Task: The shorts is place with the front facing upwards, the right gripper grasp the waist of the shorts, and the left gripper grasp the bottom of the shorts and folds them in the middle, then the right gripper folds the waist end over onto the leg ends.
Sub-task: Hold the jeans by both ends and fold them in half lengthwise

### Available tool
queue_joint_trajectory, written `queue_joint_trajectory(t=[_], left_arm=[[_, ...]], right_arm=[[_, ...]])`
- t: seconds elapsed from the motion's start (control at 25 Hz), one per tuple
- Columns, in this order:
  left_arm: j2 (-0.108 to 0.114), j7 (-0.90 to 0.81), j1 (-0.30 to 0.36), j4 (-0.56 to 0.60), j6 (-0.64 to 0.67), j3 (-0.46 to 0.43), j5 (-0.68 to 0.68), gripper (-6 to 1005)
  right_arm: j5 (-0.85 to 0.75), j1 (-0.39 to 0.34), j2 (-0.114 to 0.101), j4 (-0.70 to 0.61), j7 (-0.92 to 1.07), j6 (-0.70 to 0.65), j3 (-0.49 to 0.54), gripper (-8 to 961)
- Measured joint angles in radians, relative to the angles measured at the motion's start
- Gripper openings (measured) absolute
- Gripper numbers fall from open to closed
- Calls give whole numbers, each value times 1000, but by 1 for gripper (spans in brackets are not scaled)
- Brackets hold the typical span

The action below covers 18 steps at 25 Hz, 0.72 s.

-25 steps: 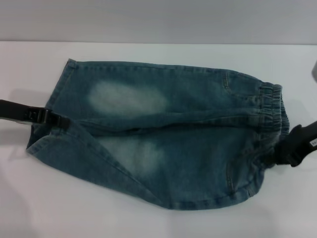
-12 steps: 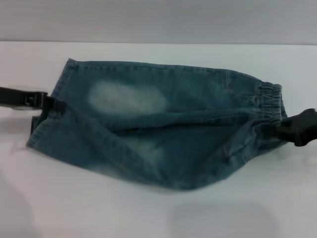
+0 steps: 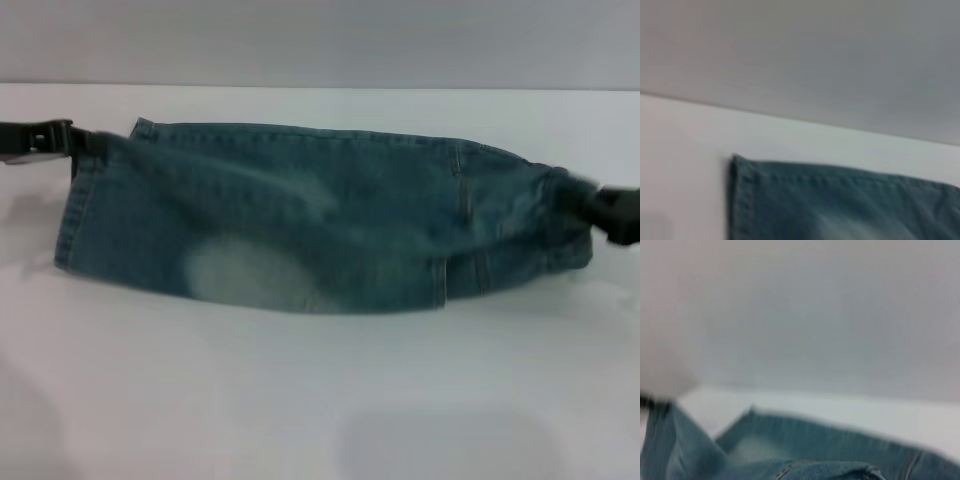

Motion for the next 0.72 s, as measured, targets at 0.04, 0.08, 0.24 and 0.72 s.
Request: queue_joint_trajectory(t=[0.04, 0.08, 0.24, 0.72], left_arm=[[-1, 0, -1, 0, -24, 3, -1, 19], [-2, 0, -2, 0, -37, 5, -2, 19], [-11, 26, -8, -5, -118, 9, -3, 19], [-58, 102, -34, -10, -267, 9, -6, 19]], right_arm=[[39, -3, -2, 27, -28, 1, 24, 50], [81, -8, -5, 53, -55, 2, 39, 52], [165, -16, -6, 114, -131, 37, 65, 57], [216, 0, 23, 180, -215, 159, 70, 74]])
